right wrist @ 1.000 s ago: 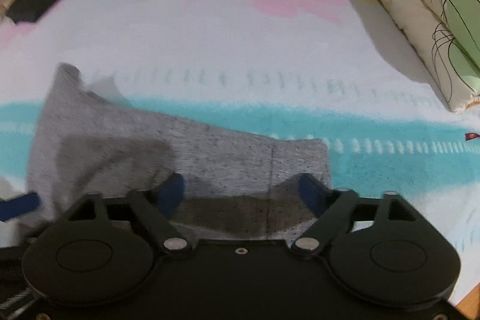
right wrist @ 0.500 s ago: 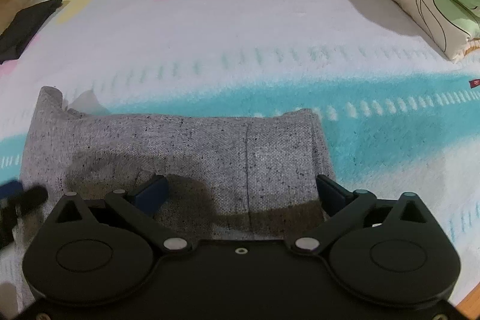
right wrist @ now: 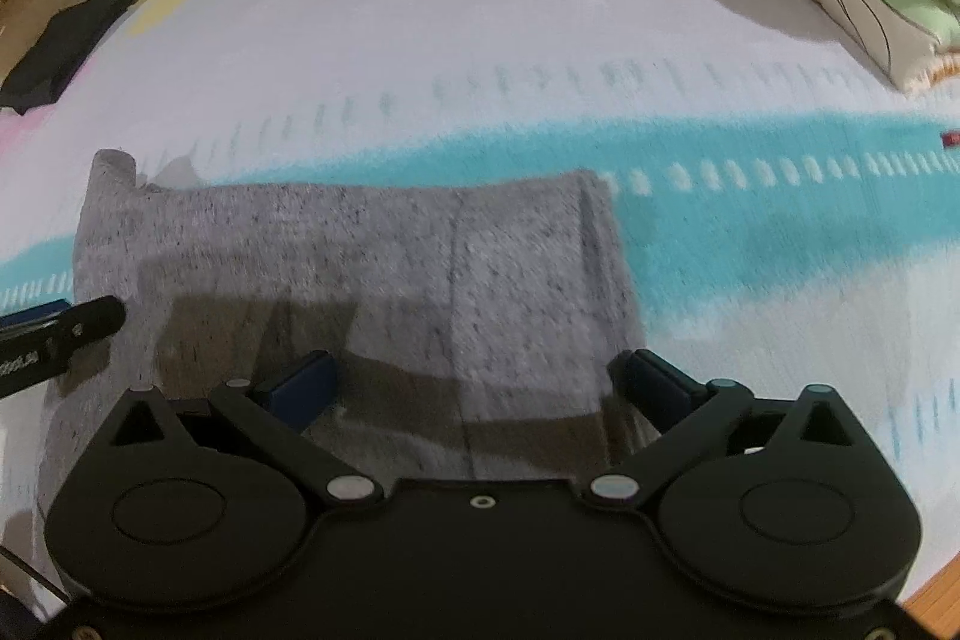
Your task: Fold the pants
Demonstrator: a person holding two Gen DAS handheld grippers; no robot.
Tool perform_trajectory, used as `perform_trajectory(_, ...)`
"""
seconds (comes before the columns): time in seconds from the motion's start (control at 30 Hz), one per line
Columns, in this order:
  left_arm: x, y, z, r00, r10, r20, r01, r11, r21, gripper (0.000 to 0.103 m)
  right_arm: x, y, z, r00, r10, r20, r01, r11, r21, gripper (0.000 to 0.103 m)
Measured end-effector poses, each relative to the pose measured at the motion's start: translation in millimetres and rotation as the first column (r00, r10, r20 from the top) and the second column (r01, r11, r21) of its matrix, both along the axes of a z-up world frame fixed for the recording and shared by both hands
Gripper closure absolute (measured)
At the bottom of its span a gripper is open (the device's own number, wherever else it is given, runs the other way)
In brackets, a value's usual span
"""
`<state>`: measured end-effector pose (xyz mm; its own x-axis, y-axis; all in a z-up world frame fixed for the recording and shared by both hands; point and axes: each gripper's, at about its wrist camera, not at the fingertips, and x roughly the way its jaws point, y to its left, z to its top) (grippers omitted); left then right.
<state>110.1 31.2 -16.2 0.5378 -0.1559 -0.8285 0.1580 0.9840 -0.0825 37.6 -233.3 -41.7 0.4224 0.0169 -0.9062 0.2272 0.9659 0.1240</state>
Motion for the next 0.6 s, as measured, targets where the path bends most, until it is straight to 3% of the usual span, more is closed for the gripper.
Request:
perform_trajectory(0.47, -33.2, 18.0, -2.3, 0.999, 0.018, -0.047, -0.020, 0.999, -0.045, 0.048, -32.8, -26.6, -2.3, 0.995, -0.055, -0.079, 0.067, 0.986, 0.154, 0.001)
perform_trajectory(0.53, -32.2, 21.5, -7.2, 0.999, 0.019, -0.045, -0.022, 0.998, -0.060, 0.042, -35.3, -28.7, -2.6, 0.996, -0.051, -0.077, 0.064, 0.984, 0.166, 0.001)
perform_trajectory(0.6, -27.6, 26.8, -13.1, 0.998, 0.037, -0.055, -0.040, 0.997, -0.067, 0.028, -34.7, -31.4, -3.5, 0.997, -0.025, -0.077, 0.038, 0.983, 0.179, 0.000)
